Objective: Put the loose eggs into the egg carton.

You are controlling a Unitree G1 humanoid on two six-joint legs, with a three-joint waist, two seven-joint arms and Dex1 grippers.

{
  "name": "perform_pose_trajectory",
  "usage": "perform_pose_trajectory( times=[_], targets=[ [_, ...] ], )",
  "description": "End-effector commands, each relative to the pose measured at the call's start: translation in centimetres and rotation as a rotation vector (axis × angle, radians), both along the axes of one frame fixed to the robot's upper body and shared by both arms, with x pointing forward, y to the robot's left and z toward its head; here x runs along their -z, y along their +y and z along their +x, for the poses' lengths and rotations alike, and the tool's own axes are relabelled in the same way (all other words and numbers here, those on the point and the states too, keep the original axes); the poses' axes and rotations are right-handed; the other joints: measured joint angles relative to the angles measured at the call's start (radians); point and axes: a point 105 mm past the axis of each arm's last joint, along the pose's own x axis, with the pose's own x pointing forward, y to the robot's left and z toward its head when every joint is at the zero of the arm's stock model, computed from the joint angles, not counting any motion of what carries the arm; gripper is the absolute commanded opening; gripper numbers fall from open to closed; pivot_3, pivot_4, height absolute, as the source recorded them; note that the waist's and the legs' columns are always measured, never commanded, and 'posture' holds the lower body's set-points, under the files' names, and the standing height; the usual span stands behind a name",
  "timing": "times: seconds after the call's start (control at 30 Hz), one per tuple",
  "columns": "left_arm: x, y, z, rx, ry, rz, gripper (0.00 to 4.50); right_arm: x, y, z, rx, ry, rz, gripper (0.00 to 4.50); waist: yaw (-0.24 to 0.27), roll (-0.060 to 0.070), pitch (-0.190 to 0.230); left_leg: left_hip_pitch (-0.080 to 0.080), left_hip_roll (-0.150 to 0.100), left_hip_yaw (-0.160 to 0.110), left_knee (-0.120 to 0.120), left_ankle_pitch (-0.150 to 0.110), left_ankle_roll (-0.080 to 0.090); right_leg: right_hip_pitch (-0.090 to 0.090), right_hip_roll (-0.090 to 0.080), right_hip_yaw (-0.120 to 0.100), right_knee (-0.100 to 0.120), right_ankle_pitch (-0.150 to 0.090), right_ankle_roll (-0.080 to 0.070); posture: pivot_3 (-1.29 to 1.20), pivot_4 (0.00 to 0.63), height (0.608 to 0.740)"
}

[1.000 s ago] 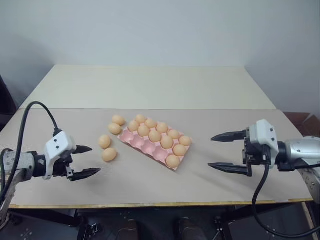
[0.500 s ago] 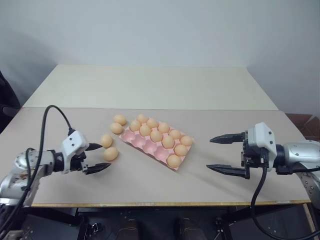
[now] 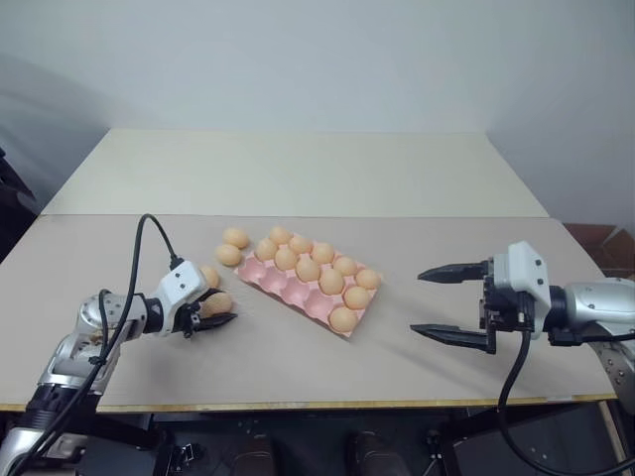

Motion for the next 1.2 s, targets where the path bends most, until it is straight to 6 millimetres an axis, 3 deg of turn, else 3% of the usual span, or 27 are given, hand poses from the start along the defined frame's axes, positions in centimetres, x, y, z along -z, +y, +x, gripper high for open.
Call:
perform_pose_trajectory(
  times=[0.03, 0.2, 0.37, 0.5, 0.7, 0.77, 1.03, 1.2],
  targets=[
    [-2.1, -0.3, 0.2, 0.02, -0.073, -0.03, 1.85, -1.2, -0.1, -0.3, 0.004, -0.047, 0.001, 4.5, 0.0, 0.0, 0.0, 0.0, 0.0, 0.0, 0.0, 0.0, 0.0, 0.0, 0.0, 0.0, 0.0, 0.0, 0.0, 0.0, 0.15, 0.74],
    [-5.4, -3.0, -1.2, 0.196, -0.091, -0.162, 1.85, -1.3, -0.1, -0.1, 0.007, -0.051, 0.004, 4.5, 0.0, 0.0, 0.0, 0.0, 0.0, 0.0, 0.0, 0.0, 0.0, 0.0, 0.0, 0.0, 0.0, 0.0, 0.0, 0.0, 0.15, 0.74],
    [-7.6, -6.6, -0.8, 0.307, -0.143, -0.261, 1.85, -1.4, 0.0, 0.1, 0.009, -0.061, 0.005, 4.5, 0.005, 0.0, 0.0, 0.0, 0.0, 0.0, 0.001, 0.0, 0.0, 0.001, 0.0, 0.0, 0.0, 0.0, 0.0, 0.0, 0.15, 0.74],
    [-7.2, -10.6, 0.2, 0.366, -0.166, -0.305, 1.85, -1.5, 0.1, 0.1, 0.016, -0.068, 0.007, 4.5, 0.004, -0.001, 0.0, 0.0, -0.001, 0.0, 0.002, 0.0, 0.0, 0.003, 0.0, 0.0, 0.0, 0.001, 0.001, 0.0, 0.15, 0.74],
    [-6.3, -14.2, 0.6, 0.452, -0.131, -0.339, 1.85, -1.7, -0.1, -0.3, 0.039, -0.073, 0.004, 4.5, -0.003, -0.001, 0.0, 0.001, -0.001, -0.001, 0.003, 0.0, 0.0, 0.004, 0.001, 0.002, 0.0, 0.001, 0.001, 0.0, 0.15, 0.74],
    [-6.0, -14.7, 0.5, 0.475, -0.119, -0.333, 1.85, -1.7, -0.2, -0.4, 0.047, -0.072, 0.002, 4.5, -0.002, -0.001, 0.0, 0.002, -0.001, -0.002, 0.003, 0.0, 0.0, 0.004, 0.002, 0.002, 0.0, 0.001, 0.001, 0.0, 0.15, 0.74],
    [-5.7, -14.3, 0.2, 0.499, -0.093, -0.307, 4.47, -1.7, -0.4, -0.6, 0.068, -0.069, 0.004, 4.5, -0.002, -0.001, 0.0, 0.002, -0.001, -0.002, 0.003, 0.0, 0.0, 0.004, 0.002, 0.002, 0.0, 0.001, 0.001, 0.0, 0.15, 0.74],
    [-7.9, -11.8, 0.8, 0.413, -0.169, -0.336, 4.47, -1.6, -0.5, -0.4, 0.061, -0.061, 0.006, 4.5, -0.003, -0.001, 0.0, 0.002, -0.001, -0.002, 0.003, 0.0, 0.0, 0.004, 0.002, 0.002, 0.0, 0.001, 0.001, 0.0, 0.15, 0.74]
  ],
)
